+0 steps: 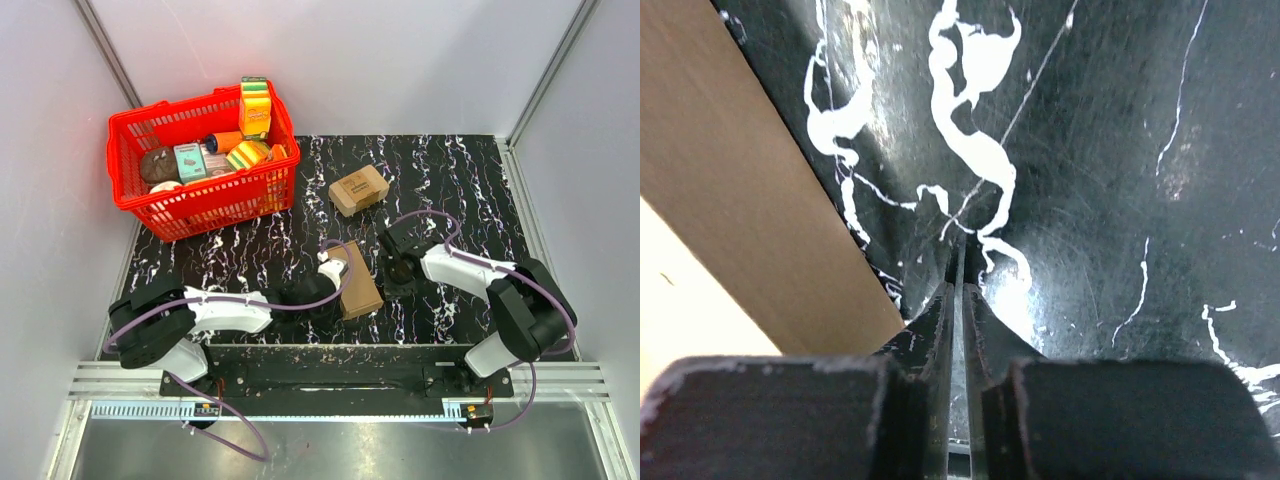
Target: Fold the paper box
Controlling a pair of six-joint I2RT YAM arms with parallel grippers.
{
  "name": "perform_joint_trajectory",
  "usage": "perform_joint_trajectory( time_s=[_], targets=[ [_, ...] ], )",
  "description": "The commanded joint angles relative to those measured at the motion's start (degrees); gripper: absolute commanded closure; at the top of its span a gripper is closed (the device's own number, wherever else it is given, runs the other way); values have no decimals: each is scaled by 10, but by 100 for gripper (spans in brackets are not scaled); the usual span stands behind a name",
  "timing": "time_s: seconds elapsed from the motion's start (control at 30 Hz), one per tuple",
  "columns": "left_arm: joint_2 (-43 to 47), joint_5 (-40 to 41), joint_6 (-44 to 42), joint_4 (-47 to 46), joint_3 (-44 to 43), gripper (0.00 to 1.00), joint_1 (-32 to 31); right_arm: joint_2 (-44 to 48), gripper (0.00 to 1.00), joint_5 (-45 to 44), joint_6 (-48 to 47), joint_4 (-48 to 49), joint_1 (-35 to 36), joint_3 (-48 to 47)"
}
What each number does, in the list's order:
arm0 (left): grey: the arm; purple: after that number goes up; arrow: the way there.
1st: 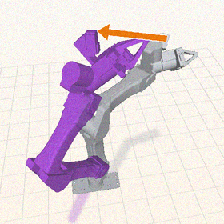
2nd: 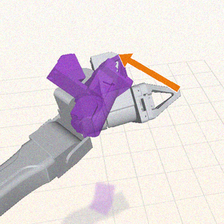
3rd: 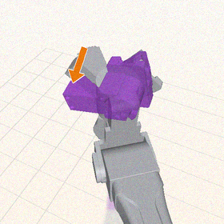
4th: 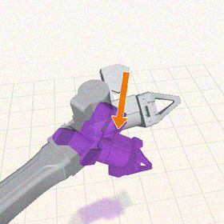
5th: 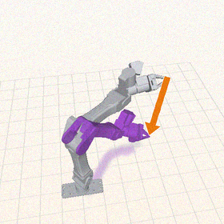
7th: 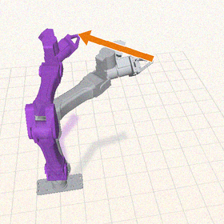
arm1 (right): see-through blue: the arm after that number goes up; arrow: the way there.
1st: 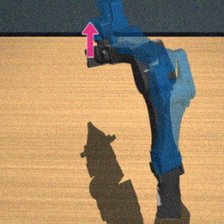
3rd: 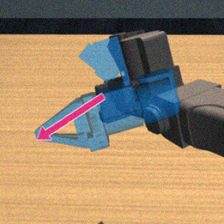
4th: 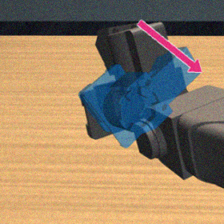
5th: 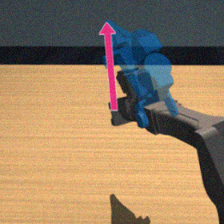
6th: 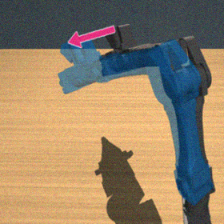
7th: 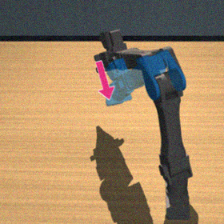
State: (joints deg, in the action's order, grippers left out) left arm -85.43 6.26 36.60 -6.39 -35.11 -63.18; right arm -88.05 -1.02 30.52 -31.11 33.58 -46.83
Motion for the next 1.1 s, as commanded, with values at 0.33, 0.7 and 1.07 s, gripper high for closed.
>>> perform_joint_trajectory(
  time_s=[0.33, 0.7, 1.07],
  targets=[
    [-23, 1, 22, -4, -48, 100, -28, 30, 88, 81, 23, 25, 25, 34],
    [-41, 7, 37, -22, -57, 100, -33, 29, 89, 157, 43, 79, 34, 56],
    [12, 43, 47, 23, -10, 100, -33, 79, 87, 14, 24, -9, 35, 18]
  ],
)
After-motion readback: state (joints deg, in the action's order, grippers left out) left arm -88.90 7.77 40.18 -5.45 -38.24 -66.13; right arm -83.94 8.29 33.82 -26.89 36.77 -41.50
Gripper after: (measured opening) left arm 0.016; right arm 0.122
